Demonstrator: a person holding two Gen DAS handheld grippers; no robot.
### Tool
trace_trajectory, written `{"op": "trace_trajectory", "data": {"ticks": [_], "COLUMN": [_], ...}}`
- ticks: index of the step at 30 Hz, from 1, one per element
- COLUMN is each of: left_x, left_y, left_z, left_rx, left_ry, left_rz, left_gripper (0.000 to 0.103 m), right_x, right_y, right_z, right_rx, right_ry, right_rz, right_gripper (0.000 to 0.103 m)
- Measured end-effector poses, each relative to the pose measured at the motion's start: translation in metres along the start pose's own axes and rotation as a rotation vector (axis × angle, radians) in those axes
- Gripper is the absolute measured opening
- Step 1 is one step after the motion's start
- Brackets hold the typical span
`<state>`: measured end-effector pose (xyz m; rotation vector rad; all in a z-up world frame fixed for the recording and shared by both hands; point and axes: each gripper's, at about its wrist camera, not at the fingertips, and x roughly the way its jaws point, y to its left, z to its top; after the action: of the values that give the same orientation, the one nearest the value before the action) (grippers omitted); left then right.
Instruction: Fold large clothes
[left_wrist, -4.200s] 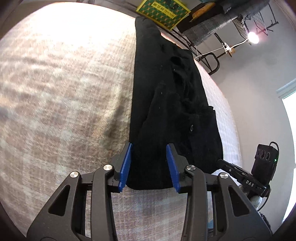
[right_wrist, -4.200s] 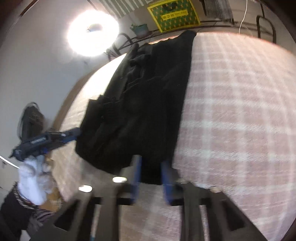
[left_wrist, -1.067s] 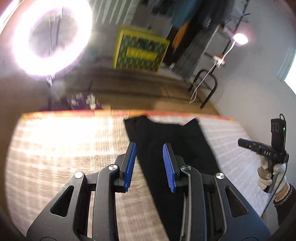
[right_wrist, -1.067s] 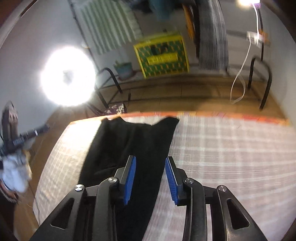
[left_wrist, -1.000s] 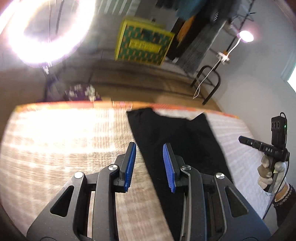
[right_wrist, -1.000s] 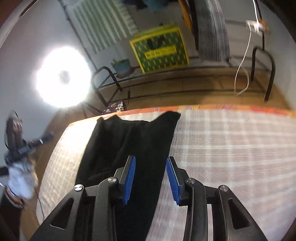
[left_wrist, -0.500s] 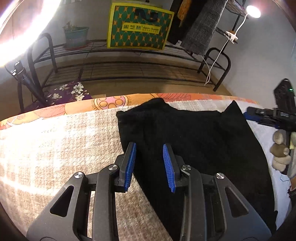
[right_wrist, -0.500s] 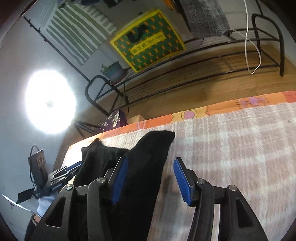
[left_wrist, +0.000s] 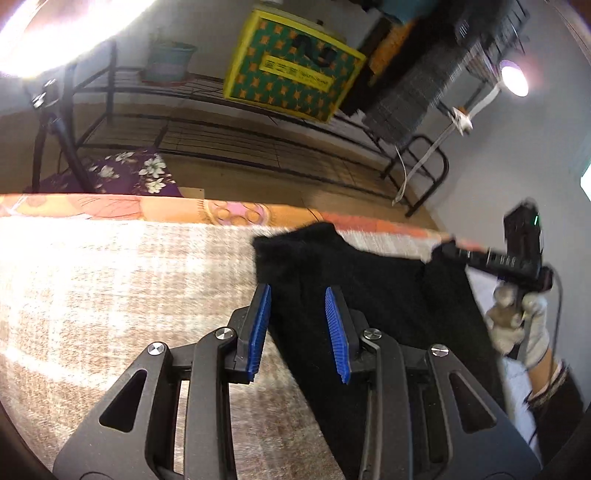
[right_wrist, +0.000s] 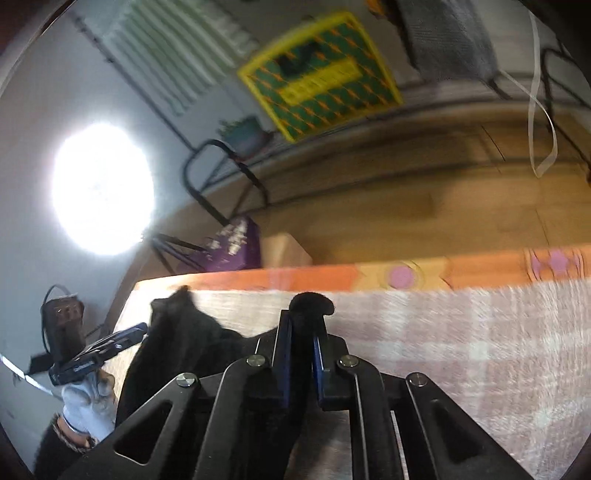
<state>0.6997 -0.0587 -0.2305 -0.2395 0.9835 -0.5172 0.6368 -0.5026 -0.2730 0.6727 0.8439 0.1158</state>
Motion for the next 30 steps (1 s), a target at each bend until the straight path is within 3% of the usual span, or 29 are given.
{"op": "trace_trajectory", "data": {"ticks": [1, 3, 5, 6, 8, 14, 17, 18, 19, 20, 21, 22, 30], "left_x": [-0.001, -0.002, -0.001, 0.002, 0.009, 0.025, 0.037, 0.040, 0.044, 0.048, 0.050, 0.050, 0.019], "left_y": [0.006, 0.019, 0.027, 0.032, 0.033, 0.009, -0.013, -0.018, -0.023, -0.028, -0.031, -0.032, -0.044], "left_z": [0.002, 0.008, 0.010, 0.011, 0.013, 0.019, 0.020, 0.020, 0.020, 0.020, 0.019, 0.018, 0.015], "left_rx": [-0.028, -0.083, -0.115, -0.134, -0.152, -0.058, 0.038, 0.063, 0.090, 0.113, 0.121, 0.118, 0.089], "left_ry": [-0.004, -0.001, 0.013, 0.023, 0.036, 0.051, 0.062, 0.067, 0.070, 0.078, 0.082, 0.080, 0.004], "left_rz": [-0.002, -0.011, -0.032, -0.043, -0.038, 0.012, 0.064, 0.069, 0.082, 0.090, 0.093, 0.085, -0.016], "left_gripper": [0.031, 0.037, 0.051, 0.053, 0.053, 0.053, 0.053, 0.044, 0.039, 0.015, 0.009, 0.009, 0.007], "right_x": [-0.001, -0.013, -0.027, -0.031, -0.036, -0.019, -0.003, -0.002, 0.000, 0.004, 0.005, 0.006, -0.025], "right_y": [-0.002, -0.005, -0.011, -0.013, -0.011, 0.003, 0.011, 0.015, 0.019, 0.023, 0.026, 0.027, 0.043], "right_z": [0.001, 0.000, -0.003, -0.005, -0.011, -0.017, -0.017, -0.018, -0.018, -0.017, -0.018, -0.019, -0.020], "right_rx": [0.011, 0.014, 0.053, 0.072, 0.069, 0.038, 0.010, -0.008, -0.032, -0.051, -0.063, -0.072, -0.121], "right_ry": [0.005, -0.030, -0.053, -0.051, -0.044, 0.013, 0.042, 0.040, 0.042, 0.054, 0.058, 0.061, -0.033], "right_rz": [-0.030, -0.080, -0.072, -0.039, 0.016, 0.015, 0.004, -0.010, -0.023, -0.029, -0.038, -0.045, -0.025], "right_gripper": [0.031, 0.047, 0.049, 0.049, 0.048, 0.048, 0.040, 0.038, 0.029, 0.025, 0.015, 0.008, 0.006]}}
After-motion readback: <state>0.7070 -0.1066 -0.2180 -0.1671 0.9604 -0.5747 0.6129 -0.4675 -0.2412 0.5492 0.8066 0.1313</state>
